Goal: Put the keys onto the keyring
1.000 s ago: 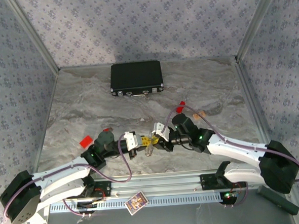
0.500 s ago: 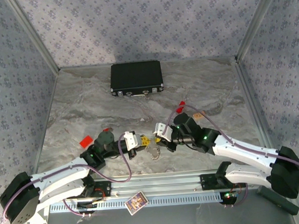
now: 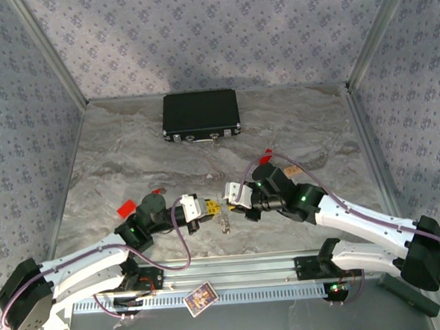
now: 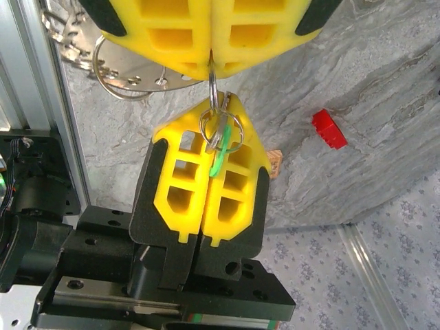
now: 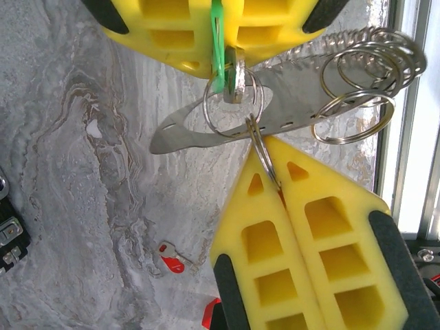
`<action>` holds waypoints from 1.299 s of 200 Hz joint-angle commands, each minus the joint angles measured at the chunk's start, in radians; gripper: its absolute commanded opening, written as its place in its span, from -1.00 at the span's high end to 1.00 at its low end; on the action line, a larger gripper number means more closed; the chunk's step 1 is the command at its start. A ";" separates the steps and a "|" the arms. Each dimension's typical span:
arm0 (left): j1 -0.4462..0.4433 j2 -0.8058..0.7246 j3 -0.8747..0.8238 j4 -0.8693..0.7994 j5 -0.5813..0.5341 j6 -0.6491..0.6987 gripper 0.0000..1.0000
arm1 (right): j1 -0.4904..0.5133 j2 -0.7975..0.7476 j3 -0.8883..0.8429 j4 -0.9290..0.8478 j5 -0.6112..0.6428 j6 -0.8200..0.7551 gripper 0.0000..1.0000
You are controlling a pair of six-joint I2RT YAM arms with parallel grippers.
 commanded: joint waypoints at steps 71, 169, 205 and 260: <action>-0.001 -0.018 0.022 -0.055 -0.027 0.028 1.00 | 0.028 0.023 0.103 -0.095 0.111 -0.035 1.00; -0.001 -0.273 -0.009 -0.127 -0.202 -0.047 0.07 | 0.045 0.097 0.226 -0.176 0.214 -0.042 1.00; 0.001 -0.535 0.000 -0.303 -0.582 -0.107 -0.13 | 0.080 0.191 0.330 -0.133 0.176 -0.035 1.00; 0.004 -0.828 0.045 -0.502 -0.934 -0.227 -0.27 | 0.100 0.416 0.459 0.144 0.021 0.066 1.00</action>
